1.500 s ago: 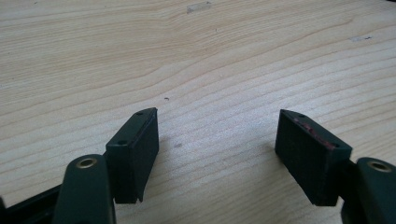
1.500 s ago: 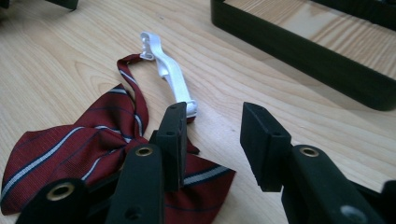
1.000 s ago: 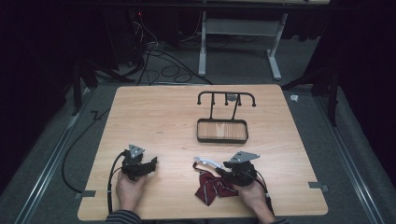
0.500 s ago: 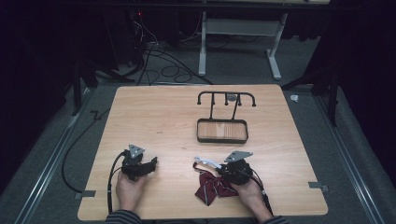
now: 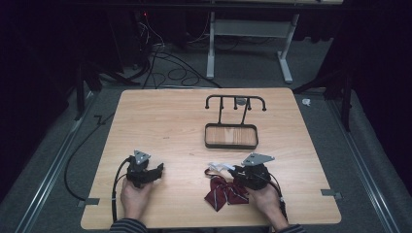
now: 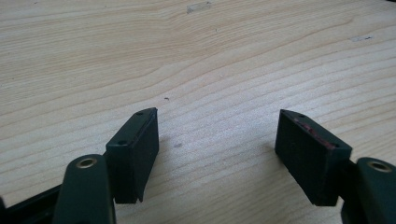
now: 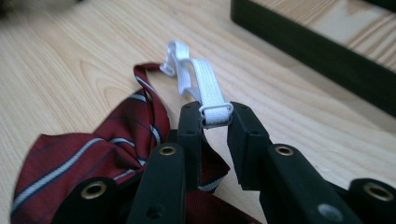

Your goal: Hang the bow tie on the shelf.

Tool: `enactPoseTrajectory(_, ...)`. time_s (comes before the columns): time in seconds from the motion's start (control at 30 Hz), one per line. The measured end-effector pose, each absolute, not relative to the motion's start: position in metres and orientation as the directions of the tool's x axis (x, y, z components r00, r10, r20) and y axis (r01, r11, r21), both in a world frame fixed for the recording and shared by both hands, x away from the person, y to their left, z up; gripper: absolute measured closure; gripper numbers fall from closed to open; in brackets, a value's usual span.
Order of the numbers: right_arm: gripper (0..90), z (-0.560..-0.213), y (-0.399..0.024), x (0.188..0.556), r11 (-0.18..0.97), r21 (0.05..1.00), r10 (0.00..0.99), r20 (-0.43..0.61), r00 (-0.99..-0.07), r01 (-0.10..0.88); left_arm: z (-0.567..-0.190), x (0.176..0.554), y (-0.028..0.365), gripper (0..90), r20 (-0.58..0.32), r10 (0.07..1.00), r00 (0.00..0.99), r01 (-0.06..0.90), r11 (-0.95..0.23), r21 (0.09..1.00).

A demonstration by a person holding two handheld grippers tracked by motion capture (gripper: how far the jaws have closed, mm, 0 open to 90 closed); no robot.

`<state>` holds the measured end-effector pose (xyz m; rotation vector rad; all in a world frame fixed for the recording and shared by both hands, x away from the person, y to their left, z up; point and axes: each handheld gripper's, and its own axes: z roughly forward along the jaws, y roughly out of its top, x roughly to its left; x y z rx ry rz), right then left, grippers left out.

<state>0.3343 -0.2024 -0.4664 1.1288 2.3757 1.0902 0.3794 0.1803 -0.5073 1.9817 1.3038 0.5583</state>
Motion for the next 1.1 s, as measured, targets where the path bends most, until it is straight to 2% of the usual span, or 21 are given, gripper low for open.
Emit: enactPoseTrajectory(1.1, 77.1, -0.376, -0.233, 0.347, 0.331, 0.861, 0.756, 0.004, -0.655, 0.387, -0.507, 0.379, 0.18, 31.0, -0.02, 0.915, 0.404, 0.618, -0.257, 0.743)
